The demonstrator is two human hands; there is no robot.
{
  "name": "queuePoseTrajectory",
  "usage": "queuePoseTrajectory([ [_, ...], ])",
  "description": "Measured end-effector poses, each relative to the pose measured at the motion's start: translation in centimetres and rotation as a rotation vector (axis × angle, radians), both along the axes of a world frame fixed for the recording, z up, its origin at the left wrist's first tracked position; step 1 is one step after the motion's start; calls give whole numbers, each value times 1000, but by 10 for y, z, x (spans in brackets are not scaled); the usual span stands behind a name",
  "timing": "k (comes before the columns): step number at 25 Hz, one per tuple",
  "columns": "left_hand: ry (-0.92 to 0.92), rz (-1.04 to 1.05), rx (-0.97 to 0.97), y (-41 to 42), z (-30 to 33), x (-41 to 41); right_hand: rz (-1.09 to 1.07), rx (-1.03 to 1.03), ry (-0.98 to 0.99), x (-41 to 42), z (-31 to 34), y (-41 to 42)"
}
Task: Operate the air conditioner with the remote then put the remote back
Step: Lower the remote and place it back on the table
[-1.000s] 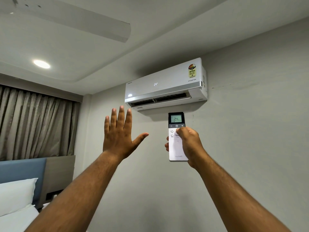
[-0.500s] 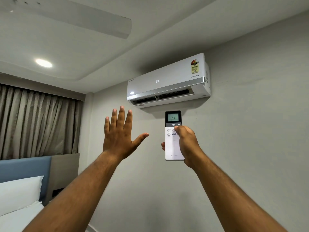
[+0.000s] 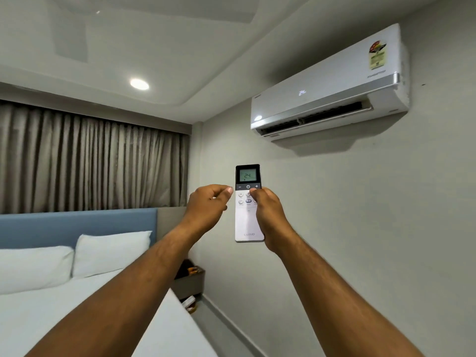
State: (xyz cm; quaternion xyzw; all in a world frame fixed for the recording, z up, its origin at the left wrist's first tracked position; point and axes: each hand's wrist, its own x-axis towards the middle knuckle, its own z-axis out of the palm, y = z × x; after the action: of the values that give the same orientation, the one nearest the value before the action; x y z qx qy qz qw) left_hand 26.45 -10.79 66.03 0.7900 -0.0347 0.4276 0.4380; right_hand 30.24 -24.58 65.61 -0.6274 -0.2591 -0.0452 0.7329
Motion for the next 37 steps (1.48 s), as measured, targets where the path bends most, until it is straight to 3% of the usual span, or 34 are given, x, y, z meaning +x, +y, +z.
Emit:
queuePoseTrajectory([
  [9,152,157,-242,80,-51,-80,345,-32,176,-34,-54,113],
  [18,294,382,-420,142,-141,-157,646,-284,160,-71,-143,186],
  [26,516,493,-738,159,-307,-206,765,-512,282,-101,-307,207],
  [30,640,545,-911,152,-405,-219,696,-594,506,-120,-412,207],
  [37,869,566,-1000,125,-561,-241,538,-771,725,-157,-576,183],
])
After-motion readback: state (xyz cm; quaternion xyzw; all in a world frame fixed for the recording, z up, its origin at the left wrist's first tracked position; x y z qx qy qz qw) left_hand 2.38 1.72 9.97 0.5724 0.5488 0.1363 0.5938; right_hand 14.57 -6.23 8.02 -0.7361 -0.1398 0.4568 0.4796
